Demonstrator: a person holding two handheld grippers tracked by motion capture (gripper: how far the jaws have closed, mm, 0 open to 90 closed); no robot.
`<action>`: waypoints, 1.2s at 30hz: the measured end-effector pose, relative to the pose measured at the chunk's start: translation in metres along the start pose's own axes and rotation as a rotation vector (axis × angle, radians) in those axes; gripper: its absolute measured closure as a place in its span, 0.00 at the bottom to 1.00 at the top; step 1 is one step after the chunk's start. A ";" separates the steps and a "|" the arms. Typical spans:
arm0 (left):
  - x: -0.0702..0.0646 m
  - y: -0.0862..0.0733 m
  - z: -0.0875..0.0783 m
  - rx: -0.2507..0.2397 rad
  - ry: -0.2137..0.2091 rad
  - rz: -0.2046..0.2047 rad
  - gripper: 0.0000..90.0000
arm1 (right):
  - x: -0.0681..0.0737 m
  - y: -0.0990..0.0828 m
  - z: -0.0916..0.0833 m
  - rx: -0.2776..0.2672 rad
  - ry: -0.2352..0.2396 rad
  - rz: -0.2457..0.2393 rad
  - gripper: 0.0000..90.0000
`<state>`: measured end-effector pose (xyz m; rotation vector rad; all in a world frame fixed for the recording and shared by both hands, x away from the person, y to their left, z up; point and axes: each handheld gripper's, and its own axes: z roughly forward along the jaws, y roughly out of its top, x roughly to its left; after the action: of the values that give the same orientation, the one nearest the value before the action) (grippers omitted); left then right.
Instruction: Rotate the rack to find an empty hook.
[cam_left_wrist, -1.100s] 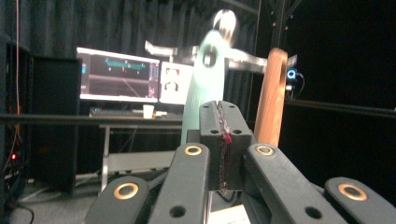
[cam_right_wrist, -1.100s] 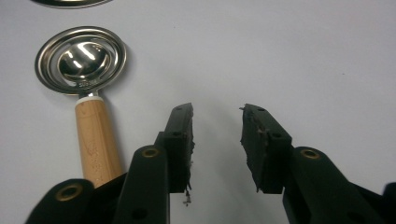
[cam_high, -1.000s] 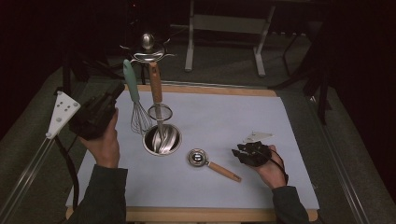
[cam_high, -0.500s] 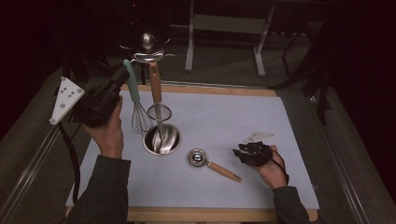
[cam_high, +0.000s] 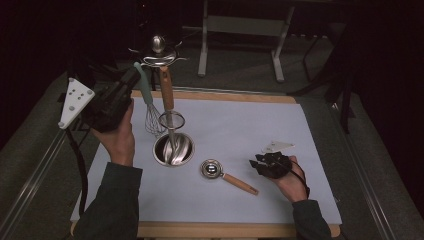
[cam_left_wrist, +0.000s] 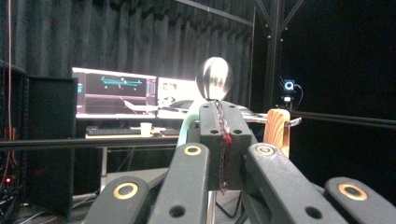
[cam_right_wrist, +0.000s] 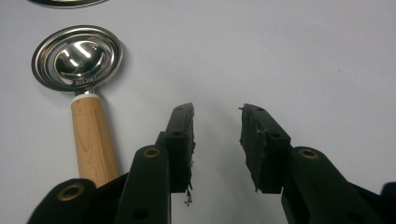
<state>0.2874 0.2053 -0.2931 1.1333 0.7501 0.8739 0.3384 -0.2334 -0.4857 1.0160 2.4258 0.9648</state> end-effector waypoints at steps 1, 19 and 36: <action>0.001 0.000 0.000 -0.004 0.006 -0.003 1.00 | 0.000 0.000 0.000 0.001 0.001 0.001 0.71; 0.013 0.004 0.003 0.020 0.036 -0.006 1.00 | 0.001 -0.001 0.001 0.008 0.003 -0.006 0.71; 0.027 0.007 0.015 0.068 0.100 -0.002 1.00 | 0.001 -0.001 0.002 0.012 0.004 -0.006 0.72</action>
<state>0.3116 0.2242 -0.2840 1.1545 0.8684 0.9141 0.3381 -0.2327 -0.4878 1.0113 2.4392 0.9516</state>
